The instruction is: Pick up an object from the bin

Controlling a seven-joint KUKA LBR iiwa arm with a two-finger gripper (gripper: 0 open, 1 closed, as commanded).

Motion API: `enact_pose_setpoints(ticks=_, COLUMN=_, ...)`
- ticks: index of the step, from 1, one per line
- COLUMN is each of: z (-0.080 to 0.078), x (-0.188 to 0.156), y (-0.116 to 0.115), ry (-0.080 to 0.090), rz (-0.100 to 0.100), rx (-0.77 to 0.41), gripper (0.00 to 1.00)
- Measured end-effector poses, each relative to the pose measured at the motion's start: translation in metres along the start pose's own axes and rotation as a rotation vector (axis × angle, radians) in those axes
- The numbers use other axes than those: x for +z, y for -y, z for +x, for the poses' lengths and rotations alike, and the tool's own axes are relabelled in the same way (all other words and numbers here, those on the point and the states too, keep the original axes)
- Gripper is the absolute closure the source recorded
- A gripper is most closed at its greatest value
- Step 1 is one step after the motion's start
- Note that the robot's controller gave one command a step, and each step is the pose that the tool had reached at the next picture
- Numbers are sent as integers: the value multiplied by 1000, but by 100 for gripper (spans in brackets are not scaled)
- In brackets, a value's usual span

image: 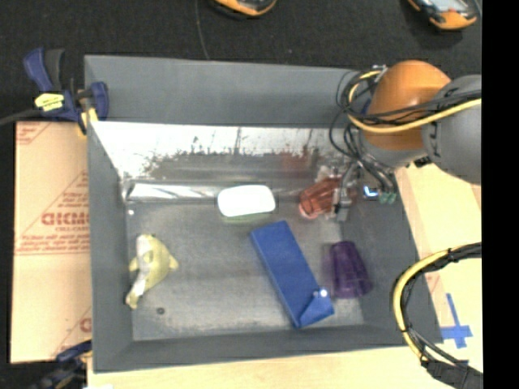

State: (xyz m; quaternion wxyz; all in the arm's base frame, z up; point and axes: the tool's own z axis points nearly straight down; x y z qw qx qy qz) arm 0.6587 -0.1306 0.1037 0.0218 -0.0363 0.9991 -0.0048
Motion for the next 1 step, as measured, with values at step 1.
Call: enact_pose_setpoints(ticks=1, z=-8, x=-131, y=4, ry=13, rz=5, rx=3, gripper=100)
